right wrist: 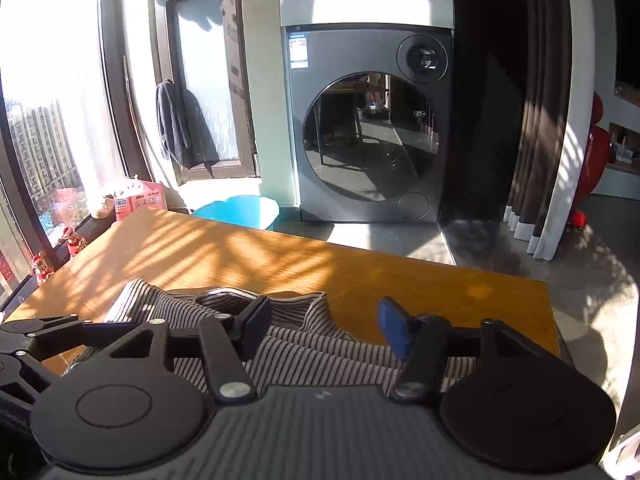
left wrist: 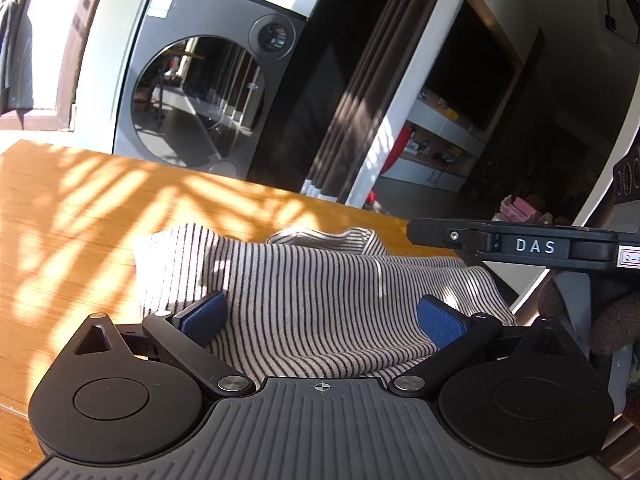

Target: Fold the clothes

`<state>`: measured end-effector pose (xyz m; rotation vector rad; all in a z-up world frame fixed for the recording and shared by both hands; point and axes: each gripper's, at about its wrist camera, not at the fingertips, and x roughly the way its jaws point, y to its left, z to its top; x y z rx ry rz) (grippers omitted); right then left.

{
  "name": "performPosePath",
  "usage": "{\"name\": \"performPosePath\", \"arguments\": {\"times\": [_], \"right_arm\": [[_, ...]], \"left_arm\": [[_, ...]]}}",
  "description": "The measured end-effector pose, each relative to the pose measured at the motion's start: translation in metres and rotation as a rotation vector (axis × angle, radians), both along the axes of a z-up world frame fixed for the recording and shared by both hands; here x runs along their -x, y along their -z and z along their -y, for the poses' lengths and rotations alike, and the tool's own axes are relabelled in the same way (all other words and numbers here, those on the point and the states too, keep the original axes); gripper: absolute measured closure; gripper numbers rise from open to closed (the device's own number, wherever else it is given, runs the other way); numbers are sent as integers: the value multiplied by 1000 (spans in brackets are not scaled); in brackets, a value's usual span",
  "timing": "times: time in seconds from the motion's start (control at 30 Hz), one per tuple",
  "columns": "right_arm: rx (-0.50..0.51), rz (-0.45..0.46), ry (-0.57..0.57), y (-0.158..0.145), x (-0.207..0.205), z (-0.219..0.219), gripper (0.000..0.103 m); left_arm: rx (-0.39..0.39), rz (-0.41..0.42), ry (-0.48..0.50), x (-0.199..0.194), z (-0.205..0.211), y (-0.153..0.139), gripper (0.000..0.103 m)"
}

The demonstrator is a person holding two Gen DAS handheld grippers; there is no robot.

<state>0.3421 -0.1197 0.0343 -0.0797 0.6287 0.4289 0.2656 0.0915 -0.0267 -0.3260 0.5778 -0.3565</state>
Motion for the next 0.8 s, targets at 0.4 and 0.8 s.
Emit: {"name": "performPosePath", "arguments": {"times": [0.4,0.8], "right_arm": [[20,27,-129,2,-3,-25,98],[-136,-131,-210,2,188,48,97]], "left_arm": [[135,109,-174,44,-87,-57,0],[141,102,-22,69,-49,-78,0]]}}
